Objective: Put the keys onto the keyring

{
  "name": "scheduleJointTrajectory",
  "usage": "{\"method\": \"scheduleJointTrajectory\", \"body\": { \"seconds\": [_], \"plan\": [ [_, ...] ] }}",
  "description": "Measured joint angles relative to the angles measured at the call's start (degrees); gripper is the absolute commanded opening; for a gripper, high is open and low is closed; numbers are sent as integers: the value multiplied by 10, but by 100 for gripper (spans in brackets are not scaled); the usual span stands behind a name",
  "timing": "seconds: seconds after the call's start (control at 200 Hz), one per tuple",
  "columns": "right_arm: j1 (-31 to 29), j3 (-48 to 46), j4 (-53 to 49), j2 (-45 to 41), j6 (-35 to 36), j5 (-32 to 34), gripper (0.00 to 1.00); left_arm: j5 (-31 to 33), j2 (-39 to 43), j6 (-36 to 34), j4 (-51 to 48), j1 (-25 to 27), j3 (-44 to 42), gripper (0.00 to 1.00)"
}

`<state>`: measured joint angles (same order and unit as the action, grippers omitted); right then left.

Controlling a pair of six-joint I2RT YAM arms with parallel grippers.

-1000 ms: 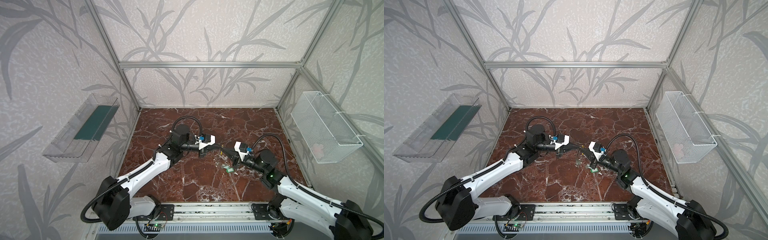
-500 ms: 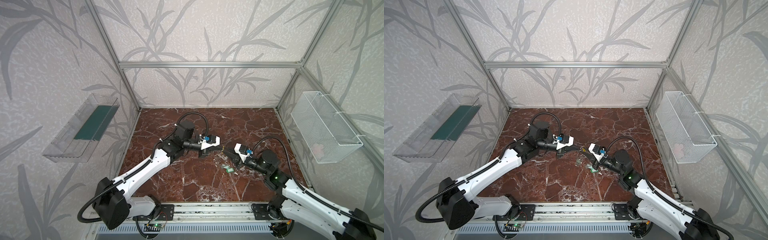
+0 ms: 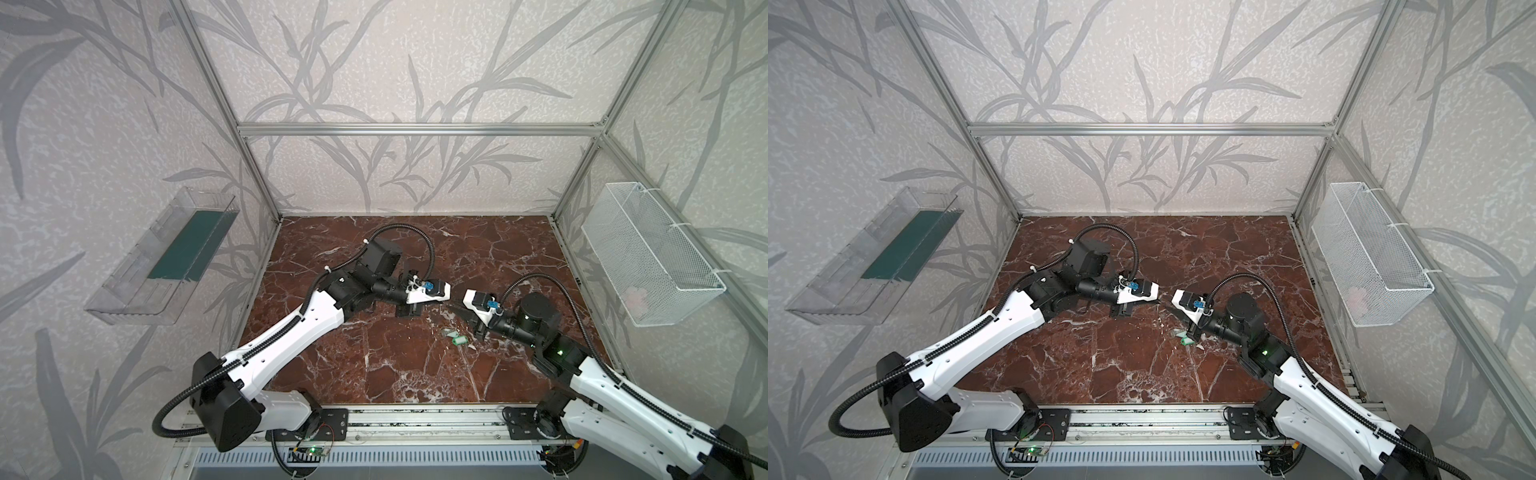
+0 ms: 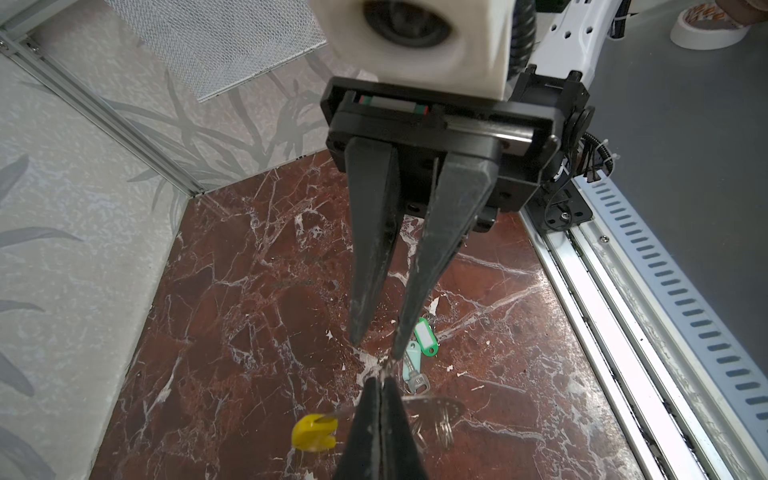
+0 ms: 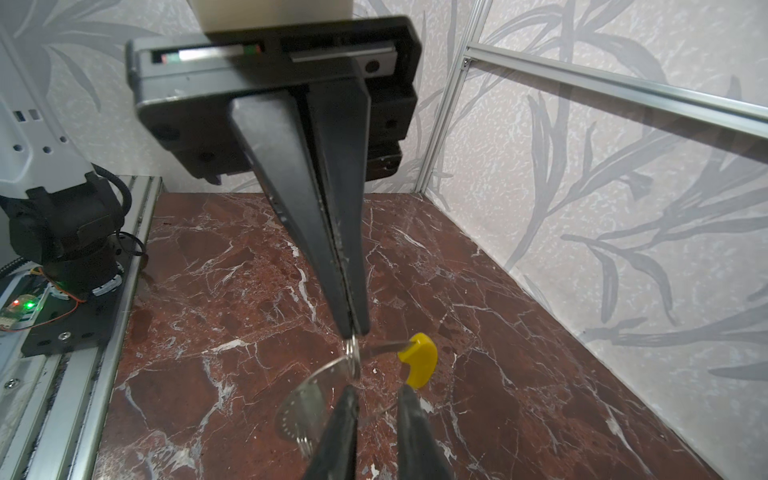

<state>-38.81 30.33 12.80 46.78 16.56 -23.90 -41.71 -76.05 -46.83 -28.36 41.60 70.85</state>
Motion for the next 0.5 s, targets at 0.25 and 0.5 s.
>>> {"method": "scheduleJointTrajectory", "body": {
  "seconds": [0.25, 0.5],
  "plan": [
    [-1, 0, 4, 14, -4, -19, 16, 21, -2, -10, -17, 11, 5, 0],
    [-1, 0, 16, 21, -9, -29, 10, 26, -5, -12, -21, 16, 14, 0]
  ]
}}
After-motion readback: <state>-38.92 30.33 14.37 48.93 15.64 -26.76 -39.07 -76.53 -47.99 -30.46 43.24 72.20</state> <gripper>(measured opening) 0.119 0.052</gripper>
